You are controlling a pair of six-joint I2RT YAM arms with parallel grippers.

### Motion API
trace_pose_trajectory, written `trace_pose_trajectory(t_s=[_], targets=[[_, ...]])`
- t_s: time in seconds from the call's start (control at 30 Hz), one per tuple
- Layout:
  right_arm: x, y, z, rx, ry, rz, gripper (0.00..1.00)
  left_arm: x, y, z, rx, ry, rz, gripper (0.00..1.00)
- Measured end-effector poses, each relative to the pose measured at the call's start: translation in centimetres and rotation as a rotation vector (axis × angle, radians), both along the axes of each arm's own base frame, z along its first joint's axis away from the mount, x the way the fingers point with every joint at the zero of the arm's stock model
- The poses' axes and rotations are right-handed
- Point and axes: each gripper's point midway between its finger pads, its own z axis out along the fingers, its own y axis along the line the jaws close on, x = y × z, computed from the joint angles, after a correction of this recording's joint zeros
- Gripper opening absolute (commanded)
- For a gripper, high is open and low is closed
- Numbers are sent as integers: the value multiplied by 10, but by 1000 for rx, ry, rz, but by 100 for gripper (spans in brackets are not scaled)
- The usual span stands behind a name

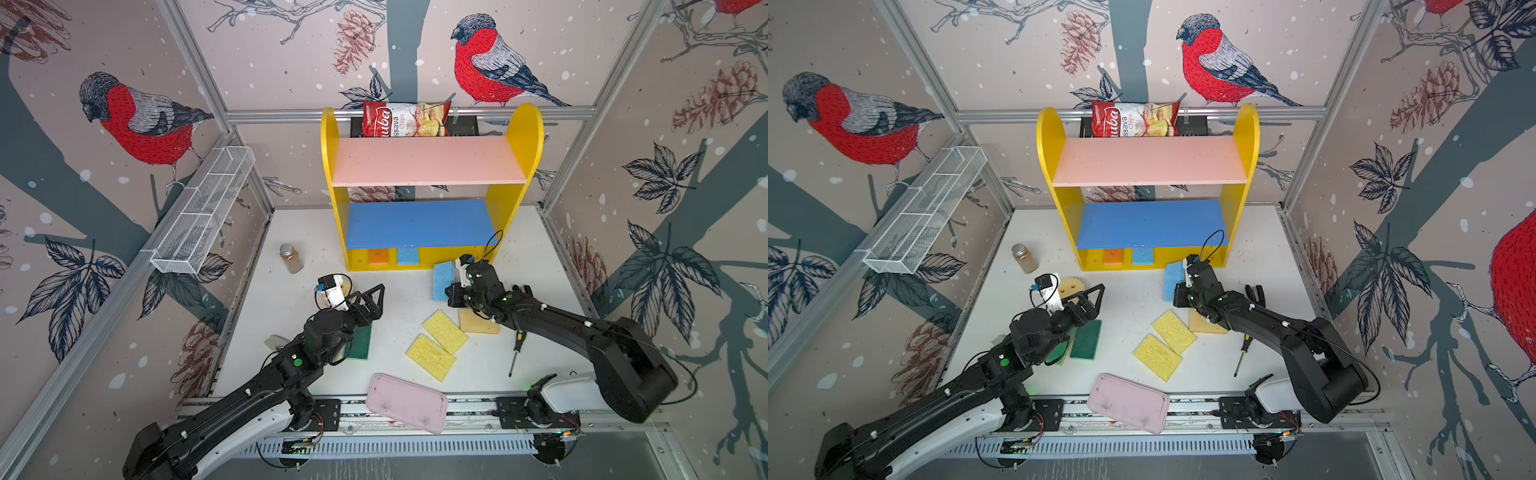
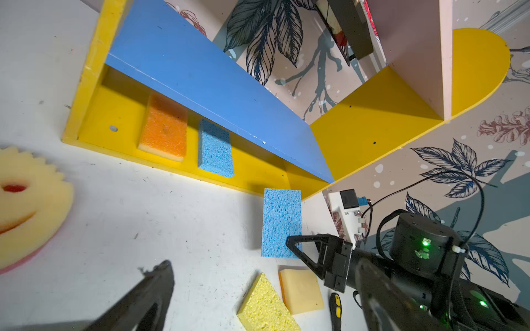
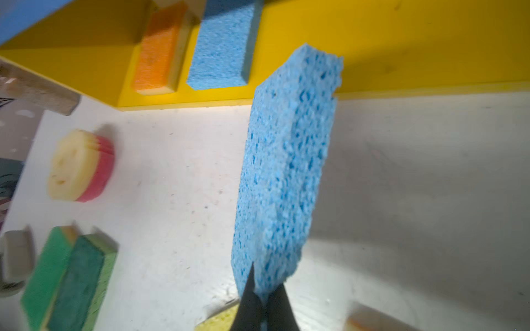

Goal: Place and organize the cleaning sponges onto the shelf
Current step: 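Set the blue sponge upright under the blue shelf beside the other blue sponge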

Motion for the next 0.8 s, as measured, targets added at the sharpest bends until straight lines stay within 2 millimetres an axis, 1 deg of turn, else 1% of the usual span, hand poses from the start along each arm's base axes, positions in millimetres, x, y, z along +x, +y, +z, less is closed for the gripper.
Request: trace_pose_trajectory(t_s=[0.1,0.33,0.43,0.5,0.63,0.73,0.8], targets=[[11,-3,-7,-62,-25,-1,0,-1,2,-6,12,15,4,97],[42,6,-6,-91,-104,1,0,-2,4,-16,26,46,14,97],[55,7,-12,-103,-122,-2,1,-2,4,-17,30,50,14,97],[61,8,-18,-104,-120,-8,3,-1,4,-18,33,52,14,97],[71,9,-31,-117,-112,-22,14,-1,4,-21,40,59,14,97],[78,8,-38,-132,-116,-38,19,0,3,-24,46,67,15,97],[81,7,-42,-143,-116,-51,26,1,3,-26,52,73,16,97]])
